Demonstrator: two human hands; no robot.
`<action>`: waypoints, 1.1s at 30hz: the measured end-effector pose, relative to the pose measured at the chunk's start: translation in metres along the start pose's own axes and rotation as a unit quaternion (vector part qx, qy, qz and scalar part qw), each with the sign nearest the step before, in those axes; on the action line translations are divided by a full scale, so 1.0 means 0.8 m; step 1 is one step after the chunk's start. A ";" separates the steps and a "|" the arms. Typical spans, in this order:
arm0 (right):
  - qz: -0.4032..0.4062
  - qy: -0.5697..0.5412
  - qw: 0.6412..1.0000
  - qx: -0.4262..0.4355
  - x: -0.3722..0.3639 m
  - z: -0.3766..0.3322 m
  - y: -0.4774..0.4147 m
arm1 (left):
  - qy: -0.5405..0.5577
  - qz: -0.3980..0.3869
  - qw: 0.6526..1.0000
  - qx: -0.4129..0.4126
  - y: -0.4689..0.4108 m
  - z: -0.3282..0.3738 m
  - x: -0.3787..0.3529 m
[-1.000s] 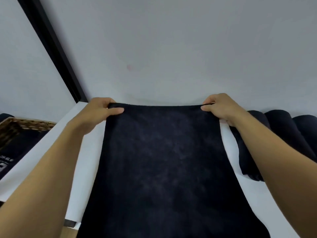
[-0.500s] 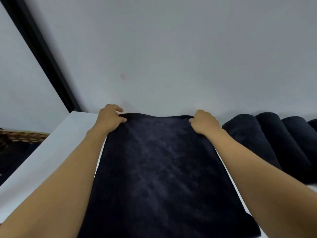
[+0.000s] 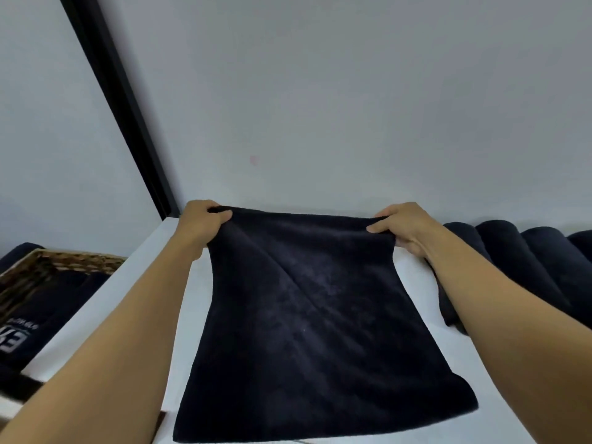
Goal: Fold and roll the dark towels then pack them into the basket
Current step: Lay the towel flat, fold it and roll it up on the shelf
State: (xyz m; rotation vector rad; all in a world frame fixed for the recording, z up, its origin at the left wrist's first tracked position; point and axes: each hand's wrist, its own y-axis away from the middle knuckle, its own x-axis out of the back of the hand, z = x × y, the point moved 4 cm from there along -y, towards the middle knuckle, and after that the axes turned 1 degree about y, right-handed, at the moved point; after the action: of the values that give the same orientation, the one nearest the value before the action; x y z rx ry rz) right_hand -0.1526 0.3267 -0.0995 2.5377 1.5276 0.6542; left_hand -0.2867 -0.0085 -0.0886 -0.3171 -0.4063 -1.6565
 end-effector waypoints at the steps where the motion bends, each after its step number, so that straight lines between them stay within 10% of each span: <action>1: -0.032 0.011 0.999 -0.007 -0.002 -0.002 0.006 | -0.008 -0.007 1.000 0.027 0.002 -0.008 0.005; 15: -0.087 0.402 0.904 0.112 -0.089 -0.005 -0.027 | -0.130 0.006 0.989 0.076 0.015 -0.071 0.025; 27: -0.080 0.446 0.850 0.269 -0.087 -0.017 -0.041 | -0.089 0.029 0.994 0.060 0.013 -0.073 0.027; 33: -0.185 0.369 0.906 0.095 -0.066 -0.003 -0.036 | -0.048 0.037 0.996 0.064 0.016 -0.074 0.031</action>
State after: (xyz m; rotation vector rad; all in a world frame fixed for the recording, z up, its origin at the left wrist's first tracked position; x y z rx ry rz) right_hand -0.1980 0.2950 -0.1222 2.0943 2.3087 1.5819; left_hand -0.2751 -0.0583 -0.1298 -0.3140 -0.5644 -1.5400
